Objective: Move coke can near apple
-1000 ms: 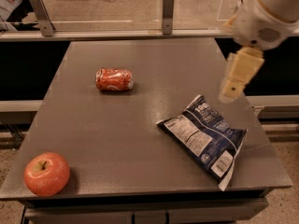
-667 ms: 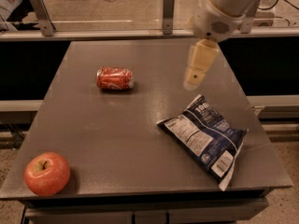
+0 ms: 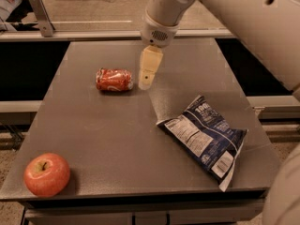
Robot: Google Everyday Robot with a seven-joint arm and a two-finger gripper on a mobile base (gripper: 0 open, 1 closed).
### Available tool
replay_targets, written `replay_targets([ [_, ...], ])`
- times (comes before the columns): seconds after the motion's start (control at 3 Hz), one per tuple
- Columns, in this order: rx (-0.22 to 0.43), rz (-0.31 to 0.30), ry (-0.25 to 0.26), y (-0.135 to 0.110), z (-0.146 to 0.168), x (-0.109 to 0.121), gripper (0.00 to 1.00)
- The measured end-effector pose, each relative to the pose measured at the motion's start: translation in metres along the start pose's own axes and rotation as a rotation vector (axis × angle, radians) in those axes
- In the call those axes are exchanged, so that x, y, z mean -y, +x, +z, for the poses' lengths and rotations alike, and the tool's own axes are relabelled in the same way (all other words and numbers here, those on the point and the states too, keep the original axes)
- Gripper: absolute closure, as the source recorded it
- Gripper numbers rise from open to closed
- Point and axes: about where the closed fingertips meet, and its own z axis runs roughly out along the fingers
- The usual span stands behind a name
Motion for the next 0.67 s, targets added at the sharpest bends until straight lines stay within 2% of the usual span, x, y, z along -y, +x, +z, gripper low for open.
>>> replay_targets([
  [0.33,-0.075,-0.031,-0.019,-0.032,0.029,-0.005,0.0],
  [0.67,-0.111,-0.069,-0.052,-0.061,0.056,-0.014,0.0],
])
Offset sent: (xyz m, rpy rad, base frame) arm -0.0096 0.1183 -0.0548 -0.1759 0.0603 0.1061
